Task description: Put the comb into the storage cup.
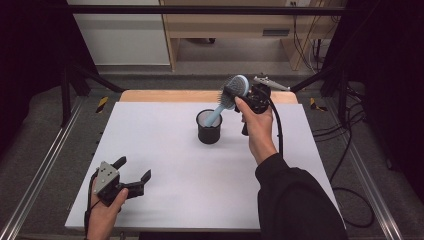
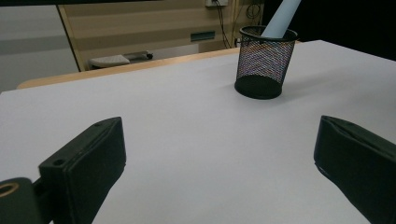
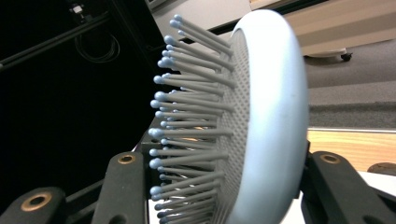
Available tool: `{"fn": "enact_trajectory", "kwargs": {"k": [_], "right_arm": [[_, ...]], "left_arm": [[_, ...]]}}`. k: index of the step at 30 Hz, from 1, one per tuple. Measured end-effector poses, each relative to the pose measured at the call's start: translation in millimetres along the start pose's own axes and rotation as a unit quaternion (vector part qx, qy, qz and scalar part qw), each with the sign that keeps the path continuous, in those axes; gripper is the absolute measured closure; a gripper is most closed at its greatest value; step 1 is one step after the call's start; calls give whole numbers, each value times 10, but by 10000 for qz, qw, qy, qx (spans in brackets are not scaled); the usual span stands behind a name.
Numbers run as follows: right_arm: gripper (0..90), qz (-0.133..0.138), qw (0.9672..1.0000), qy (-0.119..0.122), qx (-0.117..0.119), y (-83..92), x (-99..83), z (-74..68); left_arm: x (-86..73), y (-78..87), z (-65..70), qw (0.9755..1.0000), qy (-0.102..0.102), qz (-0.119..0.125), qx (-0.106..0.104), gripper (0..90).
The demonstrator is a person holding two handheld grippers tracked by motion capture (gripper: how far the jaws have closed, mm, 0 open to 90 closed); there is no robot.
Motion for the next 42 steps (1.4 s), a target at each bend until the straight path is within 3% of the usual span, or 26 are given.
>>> {"fn": "enact_trajectory", "kwargs": {"k": [19, 33, 42], "right_arm": [[506, -130, 9998, -119, -59, -186, -232, 65], [504, -256, 9996, -54, -67, -266, -331, 63], [504, -349, 9992, -171, -82, -322, -449, 75]], "left_arm": [[-6, -8, 14, 10000, -37, -20, -14, 24], [-7, -10, 12, 10000, -32, -27, -20, 24], [-11, -11, 11, 10000, -23, -38, -27, 24]]}}
Point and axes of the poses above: each handheld gripper's, and its own axes: y roughly backward along the jaws, x roughly out of its top, z roughly to its right, the point moved 9 cm from there along -y, roughly forward along the jaws, and after that the axes turned 10 degrees about y, right-handed, at the moved point
